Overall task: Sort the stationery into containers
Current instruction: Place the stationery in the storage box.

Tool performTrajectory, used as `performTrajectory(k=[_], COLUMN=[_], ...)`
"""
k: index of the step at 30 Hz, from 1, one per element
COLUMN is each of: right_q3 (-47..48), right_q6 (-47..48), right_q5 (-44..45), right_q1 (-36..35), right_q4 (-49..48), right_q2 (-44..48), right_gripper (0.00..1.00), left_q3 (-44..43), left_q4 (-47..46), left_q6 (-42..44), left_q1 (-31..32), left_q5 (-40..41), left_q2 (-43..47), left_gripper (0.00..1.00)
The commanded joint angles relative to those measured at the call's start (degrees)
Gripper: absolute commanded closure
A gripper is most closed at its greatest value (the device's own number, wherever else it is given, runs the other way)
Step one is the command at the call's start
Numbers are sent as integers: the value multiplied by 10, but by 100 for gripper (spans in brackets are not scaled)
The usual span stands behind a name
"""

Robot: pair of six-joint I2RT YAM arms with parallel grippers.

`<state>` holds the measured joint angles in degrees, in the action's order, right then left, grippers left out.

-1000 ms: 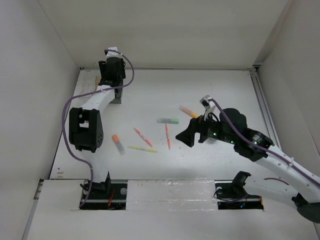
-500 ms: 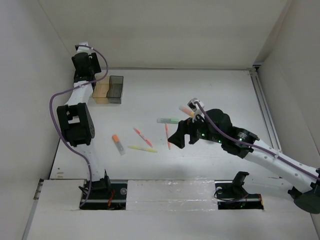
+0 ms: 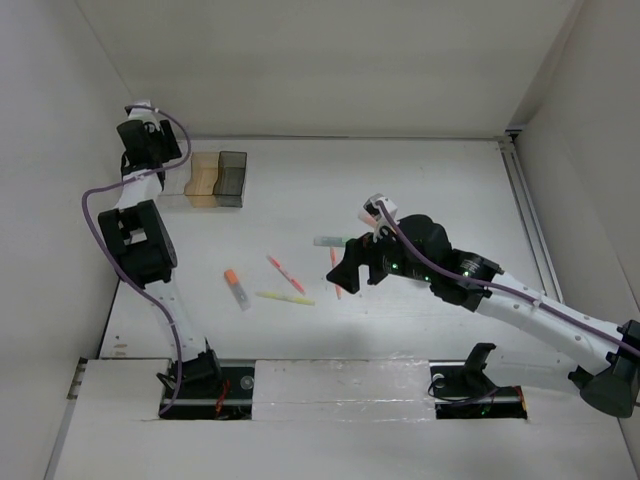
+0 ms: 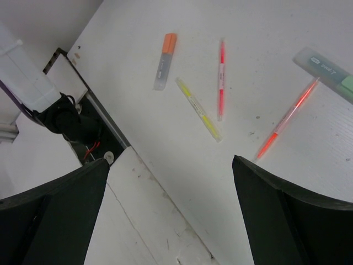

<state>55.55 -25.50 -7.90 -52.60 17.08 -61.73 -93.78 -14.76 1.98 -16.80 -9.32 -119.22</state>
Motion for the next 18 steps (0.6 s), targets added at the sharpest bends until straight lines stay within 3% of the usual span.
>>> performTrajectory(k=[1,18], right_q3=[4,-12], right_q6=[9,19], right_q5=[-2,4], right_q1=[-4,-4], right_q4=[-46,-62], right_q2=[7,7], right_gripper=[0,0], left_q3=[-19,-26], left_q4=[-58,-69], left_q6=[-10,0], left_q1=[0,0], left_q5=[-37,-30], left_q2=[8,-40], left_gripper=[100,100])
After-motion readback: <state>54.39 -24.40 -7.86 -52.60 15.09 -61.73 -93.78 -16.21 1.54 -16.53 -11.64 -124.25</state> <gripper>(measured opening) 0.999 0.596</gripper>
